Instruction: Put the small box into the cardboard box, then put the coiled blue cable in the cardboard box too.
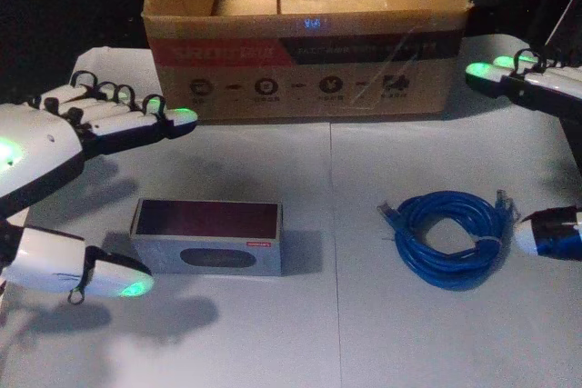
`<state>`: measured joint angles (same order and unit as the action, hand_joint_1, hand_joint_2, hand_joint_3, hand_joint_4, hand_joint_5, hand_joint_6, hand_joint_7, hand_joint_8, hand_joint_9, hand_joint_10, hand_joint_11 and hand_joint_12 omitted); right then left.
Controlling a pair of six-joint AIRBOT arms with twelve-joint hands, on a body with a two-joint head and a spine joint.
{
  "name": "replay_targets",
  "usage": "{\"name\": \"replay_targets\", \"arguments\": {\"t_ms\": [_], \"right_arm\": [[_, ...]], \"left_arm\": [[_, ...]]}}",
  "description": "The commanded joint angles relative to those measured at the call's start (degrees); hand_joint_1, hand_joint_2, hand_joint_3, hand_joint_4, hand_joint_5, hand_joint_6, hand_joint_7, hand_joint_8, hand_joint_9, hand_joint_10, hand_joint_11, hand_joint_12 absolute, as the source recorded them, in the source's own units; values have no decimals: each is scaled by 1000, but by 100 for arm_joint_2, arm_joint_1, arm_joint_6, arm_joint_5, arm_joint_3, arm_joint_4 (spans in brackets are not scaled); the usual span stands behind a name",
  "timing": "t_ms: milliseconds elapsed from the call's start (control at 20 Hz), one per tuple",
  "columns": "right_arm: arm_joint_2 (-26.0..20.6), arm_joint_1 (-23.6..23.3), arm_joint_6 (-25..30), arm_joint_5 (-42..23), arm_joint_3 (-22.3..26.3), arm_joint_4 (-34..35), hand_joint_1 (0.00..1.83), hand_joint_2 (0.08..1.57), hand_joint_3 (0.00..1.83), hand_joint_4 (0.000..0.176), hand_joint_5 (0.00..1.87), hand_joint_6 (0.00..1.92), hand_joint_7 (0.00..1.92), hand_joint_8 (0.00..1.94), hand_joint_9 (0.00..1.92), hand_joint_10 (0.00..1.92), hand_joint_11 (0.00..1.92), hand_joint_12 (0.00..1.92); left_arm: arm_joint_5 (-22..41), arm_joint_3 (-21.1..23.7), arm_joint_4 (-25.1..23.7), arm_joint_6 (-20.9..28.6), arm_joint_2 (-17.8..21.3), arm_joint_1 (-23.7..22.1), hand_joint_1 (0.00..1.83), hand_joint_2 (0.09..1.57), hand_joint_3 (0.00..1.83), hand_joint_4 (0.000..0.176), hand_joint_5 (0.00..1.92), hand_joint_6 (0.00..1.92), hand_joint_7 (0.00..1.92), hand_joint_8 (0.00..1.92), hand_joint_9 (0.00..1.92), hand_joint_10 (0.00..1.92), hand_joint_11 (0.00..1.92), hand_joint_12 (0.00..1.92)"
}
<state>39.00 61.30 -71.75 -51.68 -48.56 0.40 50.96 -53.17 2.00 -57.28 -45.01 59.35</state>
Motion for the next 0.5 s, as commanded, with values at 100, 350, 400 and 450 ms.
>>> {"name": "replay_targets", "arguments": {"t_ms": [100, 350, 400, 450], "right_arm": [[-10, -57, 37, -649, -15, 69, 501, 957, 0, 176, 3, 1, 0, 0, 0, 0, 0, 0], [13, -56, 37, -649, -34, 64, 609, 966, 0, 176, 3, 1, 0, 0, 0, 0, 0, 0], [21, -57, 37, -649, -38, 64, 617, 967, 0, 176, 1, 0, 0, 0, 0, 0, 0, 0], [19, -57, 37, -649, -38, 63, 609, 982, 5, 176, 5, 2, 0, 0, 0, 0, 0, 0]], "left_arm": [[442, -106, -57, 14, -144, -237, 633, 844, 4, 175, 247, 4, 262, 2, 236, 0, 0, 585], [40, -276, -404, 15, -483, -754, 691, 829, 1, 144, 315, 7, 390, 12, 373, 15, 0, 779], [-49, -319, -442, 23, -575, -816, 718, 864, 0, 95, 357, 1, 452, 3, 464, 11, 68, 985], [-104, -355, -504, 105, -641, -851, 801, 901, 2, 11, 514, 16, 639, 23, 688, 64, 334, 1180]]}}
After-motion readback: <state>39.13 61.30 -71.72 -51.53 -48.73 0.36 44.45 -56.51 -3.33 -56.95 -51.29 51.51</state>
